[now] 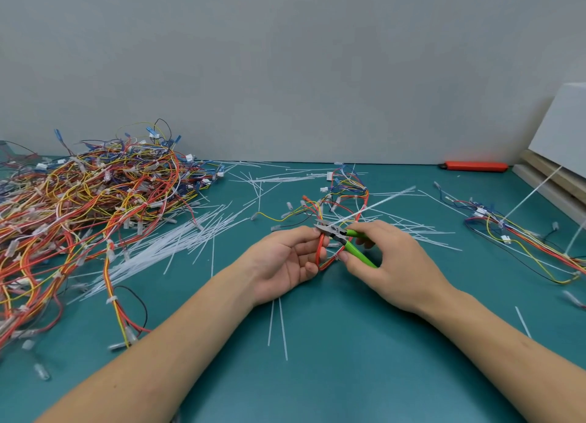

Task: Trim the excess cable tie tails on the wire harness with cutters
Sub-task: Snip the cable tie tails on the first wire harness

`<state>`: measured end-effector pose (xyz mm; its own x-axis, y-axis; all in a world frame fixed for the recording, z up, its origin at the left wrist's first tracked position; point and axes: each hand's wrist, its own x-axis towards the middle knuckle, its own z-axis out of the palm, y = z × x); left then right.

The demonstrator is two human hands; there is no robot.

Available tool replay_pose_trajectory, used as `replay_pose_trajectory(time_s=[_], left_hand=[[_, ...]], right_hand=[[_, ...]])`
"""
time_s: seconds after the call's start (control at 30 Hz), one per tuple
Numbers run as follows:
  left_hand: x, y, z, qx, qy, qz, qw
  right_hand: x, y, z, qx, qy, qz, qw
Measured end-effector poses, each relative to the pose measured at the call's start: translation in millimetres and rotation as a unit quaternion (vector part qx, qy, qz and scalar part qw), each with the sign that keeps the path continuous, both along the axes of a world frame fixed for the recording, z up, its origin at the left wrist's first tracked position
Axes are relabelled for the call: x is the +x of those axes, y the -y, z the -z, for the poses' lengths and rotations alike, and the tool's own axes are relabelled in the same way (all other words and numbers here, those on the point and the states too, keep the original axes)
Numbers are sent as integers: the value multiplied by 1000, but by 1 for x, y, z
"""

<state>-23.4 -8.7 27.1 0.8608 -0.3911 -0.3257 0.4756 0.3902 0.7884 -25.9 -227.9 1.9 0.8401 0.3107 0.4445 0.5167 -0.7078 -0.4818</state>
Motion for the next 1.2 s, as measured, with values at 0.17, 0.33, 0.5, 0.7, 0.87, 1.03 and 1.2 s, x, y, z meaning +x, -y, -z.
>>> replay_pose_trajectory(time_s=[0.17,0.33,0.5,0.7,0.87,1.03,1.2], left_hand=[[-1,0,-1,12,10,4,1000],[0,1,0,14,10,10,1000],[0,1,1,9,5,4,1000],[0,1,0,14,10,10,1000],[0,1,0,16,12,12,1000],[-1,1,0,14,10,11,1000],[0,1,0,8,3,5,1000]], right_hand=[[2,2,1,1,-7,-9,1000],[4,3,3,3,-2,-8,1000],[6,4,5,11,-6,-16,1000],[6,5,7,9,-8,-23,1000],[8,5,8,9,-13,-26,1000],[8,4,8,15,-6,-25,1000],[7,6,7,15,-8,-23,1000]])
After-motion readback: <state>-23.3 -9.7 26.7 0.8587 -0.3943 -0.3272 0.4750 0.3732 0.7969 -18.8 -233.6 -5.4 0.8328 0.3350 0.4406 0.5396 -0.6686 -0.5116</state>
